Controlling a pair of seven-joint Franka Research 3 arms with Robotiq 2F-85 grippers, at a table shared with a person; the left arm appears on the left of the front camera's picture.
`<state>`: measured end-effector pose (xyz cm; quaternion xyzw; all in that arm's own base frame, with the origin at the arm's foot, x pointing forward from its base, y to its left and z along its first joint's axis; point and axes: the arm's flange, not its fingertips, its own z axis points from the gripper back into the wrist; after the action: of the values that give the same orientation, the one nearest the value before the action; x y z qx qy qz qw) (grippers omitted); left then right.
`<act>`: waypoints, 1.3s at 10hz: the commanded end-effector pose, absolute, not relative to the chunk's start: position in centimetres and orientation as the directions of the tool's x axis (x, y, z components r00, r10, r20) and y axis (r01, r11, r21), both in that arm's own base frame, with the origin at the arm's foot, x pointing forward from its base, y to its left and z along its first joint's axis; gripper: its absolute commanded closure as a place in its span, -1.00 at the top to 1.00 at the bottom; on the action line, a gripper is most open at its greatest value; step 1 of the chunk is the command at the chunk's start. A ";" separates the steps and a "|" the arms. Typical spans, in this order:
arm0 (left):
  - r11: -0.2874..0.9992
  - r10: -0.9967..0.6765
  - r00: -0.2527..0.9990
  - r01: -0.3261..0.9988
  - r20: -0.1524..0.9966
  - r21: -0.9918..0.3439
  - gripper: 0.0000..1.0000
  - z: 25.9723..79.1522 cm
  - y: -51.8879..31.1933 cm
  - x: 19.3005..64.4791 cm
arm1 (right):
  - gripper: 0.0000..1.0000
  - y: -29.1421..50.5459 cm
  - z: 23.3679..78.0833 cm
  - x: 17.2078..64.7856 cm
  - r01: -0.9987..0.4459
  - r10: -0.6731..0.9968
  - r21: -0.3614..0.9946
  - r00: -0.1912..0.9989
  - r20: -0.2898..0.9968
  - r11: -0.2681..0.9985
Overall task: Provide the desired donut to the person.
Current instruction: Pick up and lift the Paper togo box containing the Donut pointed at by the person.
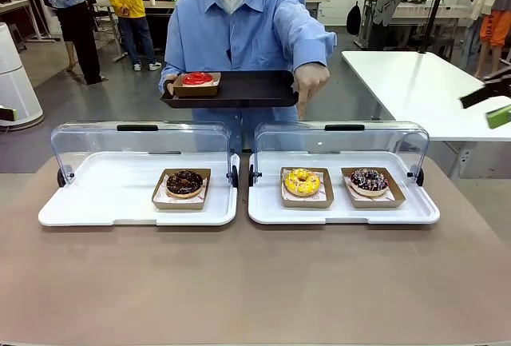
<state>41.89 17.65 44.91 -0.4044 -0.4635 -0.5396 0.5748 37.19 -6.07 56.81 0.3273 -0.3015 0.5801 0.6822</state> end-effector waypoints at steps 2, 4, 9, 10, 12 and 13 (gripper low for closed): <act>0.092 -0.240 -0.015 0.995 0.971 0.038 1.00 45.0 17.8 41.8 | 1.00 1.9 56.8 37.6 -0.996 0.736 0.062 0.091 0.671 0.067; 0.092 -0.240 -0.015 0.995 0.971 0.038 1.00 45.0 17.8 41.8 | 1.00 6.8 55.3 38.6 -0.996 0.837 -0.031 0.056 0.544 0.087; 0.092 -0.240 -0.015 0.995 0.971 0.038 1.00 45.0 17.8 41.8 | 1.00 12.5 48.0 40.8 -0.983 0.929 -0.137 0.064 0.364 0.122; 0.092 -0.240 -0.015 0.995 0.971 0.038 1.00 45.0 17.8 41.8 | 1.00 12.5 47.4 40.9 -0.983 0.931 -0.139 0.064 0.360 0.122; 0.092 -0.240 -0.015 0.995 0.971 0.038 1.00 45.0 17.8 41.8 | 1.00 11.8 47.1 40.8 -0.988 0.921 -0.097 0.077 0.381 0.123; 0.092 -0.240 -0.015 0.995 0.971 0.038 1.00 45.0 17.8 41.8 | 1.00 10.7 47.4 40.7 -0.988 0.920 -0.098 0.071 0.386 0.118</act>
<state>41.87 17.71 44.86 -0.4044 -0.4636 -0.5389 0.5754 41.03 11.63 46.73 0.0910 -0.1836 0.6583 0.7243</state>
